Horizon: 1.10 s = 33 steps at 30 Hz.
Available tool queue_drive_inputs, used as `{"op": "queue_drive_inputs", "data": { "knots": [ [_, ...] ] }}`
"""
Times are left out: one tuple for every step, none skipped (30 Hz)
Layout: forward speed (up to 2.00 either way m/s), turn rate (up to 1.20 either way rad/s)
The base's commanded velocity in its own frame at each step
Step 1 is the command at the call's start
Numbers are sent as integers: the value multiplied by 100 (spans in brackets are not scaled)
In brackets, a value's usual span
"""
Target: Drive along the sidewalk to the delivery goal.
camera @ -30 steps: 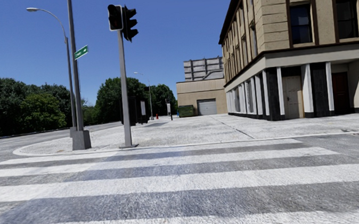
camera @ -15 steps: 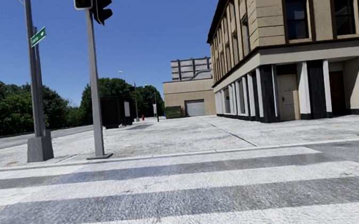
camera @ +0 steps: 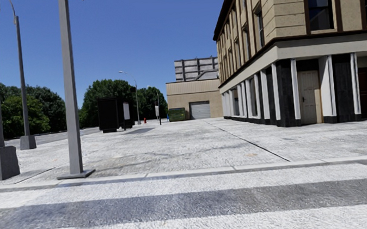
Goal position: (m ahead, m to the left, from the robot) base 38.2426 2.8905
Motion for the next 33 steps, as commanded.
{"op": "queue_drive_inputs", "data": {
  "knots": [
    [200, 0],
    [200, 0],
    [200, 0],
    [200, 0],
    [200, 0],
    [200, 0],
    [200, 0],
    [200, 0],
    [200, 0],
    [200, 0],
    [200, 0],
    [200, 0],
    [200, 0],
    [200, 0],
    [200, 0],
    [200, 0],
    [200, 0],
    [200, 0],
    [200, 0],
    [200, 0],
    [200, 0],
    [200, 0],
    [200, 0],
    [200, 0],
    [200, 0],
    [200, 0],
    [200, 0],
    [200, 0],
    [200, 0],
    [200, 0],
    [200, 0],
    [200, 0],
    [200, 0]
  ]
}}
